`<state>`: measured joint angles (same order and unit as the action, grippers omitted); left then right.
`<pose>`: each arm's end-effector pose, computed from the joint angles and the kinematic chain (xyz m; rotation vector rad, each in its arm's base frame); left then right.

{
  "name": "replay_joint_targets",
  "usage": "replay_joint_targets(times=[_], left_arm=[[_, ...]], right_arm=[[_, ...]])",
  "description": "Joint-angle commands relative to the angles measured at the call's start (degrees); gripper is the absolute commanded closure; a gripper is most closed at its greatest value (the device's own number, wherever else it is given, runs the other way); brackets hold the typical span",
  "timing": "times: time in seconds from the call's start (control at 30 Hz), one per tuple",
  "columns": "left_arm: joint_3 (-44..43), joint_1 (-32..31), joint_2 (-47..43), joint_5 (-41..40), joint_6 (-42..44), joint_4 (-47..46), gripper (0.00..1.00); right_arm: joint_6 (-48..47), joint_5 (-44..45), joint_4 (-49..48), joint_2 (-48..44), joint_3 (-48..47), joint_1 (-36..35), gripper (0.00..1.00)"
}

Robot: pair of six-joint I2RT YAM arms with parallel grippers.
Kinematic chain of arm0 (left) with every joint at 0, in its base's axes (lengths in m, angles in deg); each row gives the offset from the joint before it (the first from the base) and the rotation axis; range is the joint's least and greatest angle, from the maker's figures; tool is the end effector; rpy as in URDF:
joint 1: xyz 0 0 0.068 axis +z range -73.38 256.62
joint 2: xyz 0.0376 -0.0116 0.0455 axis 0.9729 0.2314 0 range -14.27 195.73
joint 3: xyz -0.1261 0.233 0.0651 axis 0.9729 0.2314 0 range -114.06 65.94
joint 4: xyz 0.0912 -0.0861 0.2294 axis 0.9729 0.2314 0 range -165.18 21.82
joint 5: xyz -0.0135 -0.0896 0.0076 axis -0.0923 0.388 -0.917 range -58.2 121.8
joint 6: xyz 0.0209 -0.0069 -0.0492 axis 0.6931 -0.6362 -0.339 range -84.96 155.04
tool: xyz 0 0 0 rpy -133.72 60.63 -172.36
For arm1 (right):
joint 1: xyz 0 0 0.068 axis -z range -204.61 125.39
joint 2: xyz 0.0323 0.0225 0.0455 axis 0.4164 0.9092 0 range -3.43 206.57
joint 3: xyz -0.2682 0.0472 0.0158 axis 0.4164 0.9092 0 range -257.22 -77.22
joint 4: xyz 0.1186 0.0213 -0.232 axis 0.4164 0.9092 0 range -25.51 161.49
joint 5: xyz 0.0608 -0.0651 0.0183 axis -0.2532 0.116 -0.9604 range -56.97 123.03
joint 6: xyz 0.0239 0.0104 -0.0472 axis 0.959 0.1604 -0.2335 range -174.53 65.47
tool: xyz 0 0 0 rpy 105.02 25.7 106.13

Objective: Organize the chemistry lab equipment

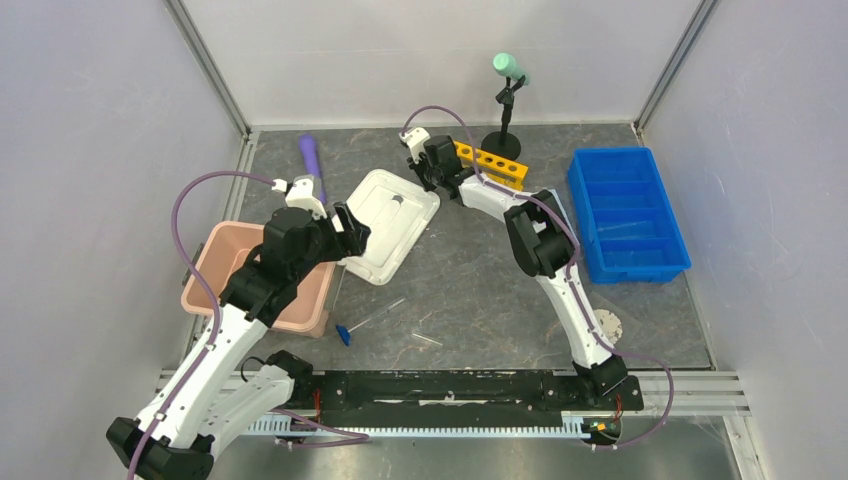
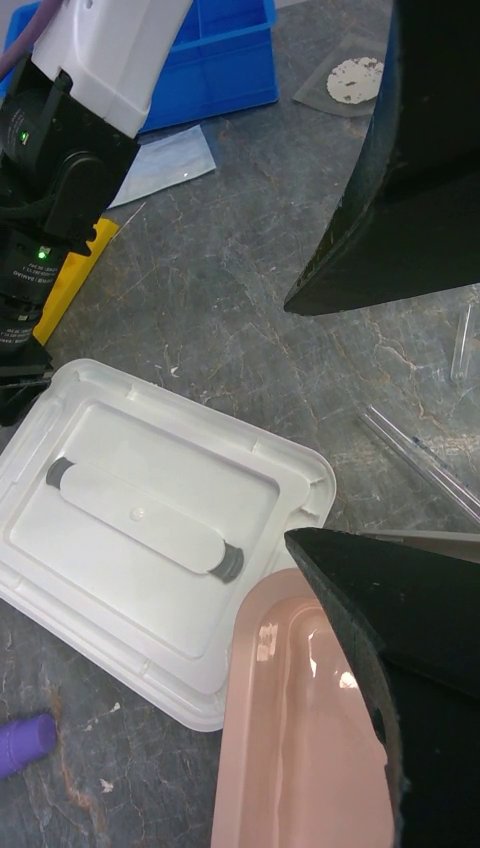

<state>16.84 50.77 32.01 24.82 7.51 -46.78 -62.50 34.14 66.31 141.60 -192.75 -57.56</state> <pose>0.1620 -0.0736 0.3291 -0.1086 2.0423 -0.4670 0.4810 0.3110 0.1393 -0.7326 1.9966 0.2385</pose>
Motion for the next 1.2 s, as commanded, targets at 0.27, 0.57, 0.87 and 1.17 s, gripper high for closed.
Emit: replay_joint_targets(times=[0.27,0.57,0.87,1.17], left_arm=[[-0.11,-0.08,-0.73,-1.61,2.15,-0.72,0.14],[-3.29,-0.08,4.51,2.33,-2.63,-2.12,0.05],[-9.74,0.13,15.75,8.9,-12.23,-11.06,0.03],[-10.69,-0.16,27.0,15.67,-17.48,-32.48,0.05]], right_arm=[[-0.99,-3.77,-7.41,-12.65,5.6,-0.62,0.75],[-1.79,-6.32,-9.04,-23.77,17.62,-1.54,0.77],[3.72,-8.95,-23.06,-44.89,46.5,-1.77,0.78],[13.23,-10.78,-34.53,-60.92,66.18,-2.02,0.78]])
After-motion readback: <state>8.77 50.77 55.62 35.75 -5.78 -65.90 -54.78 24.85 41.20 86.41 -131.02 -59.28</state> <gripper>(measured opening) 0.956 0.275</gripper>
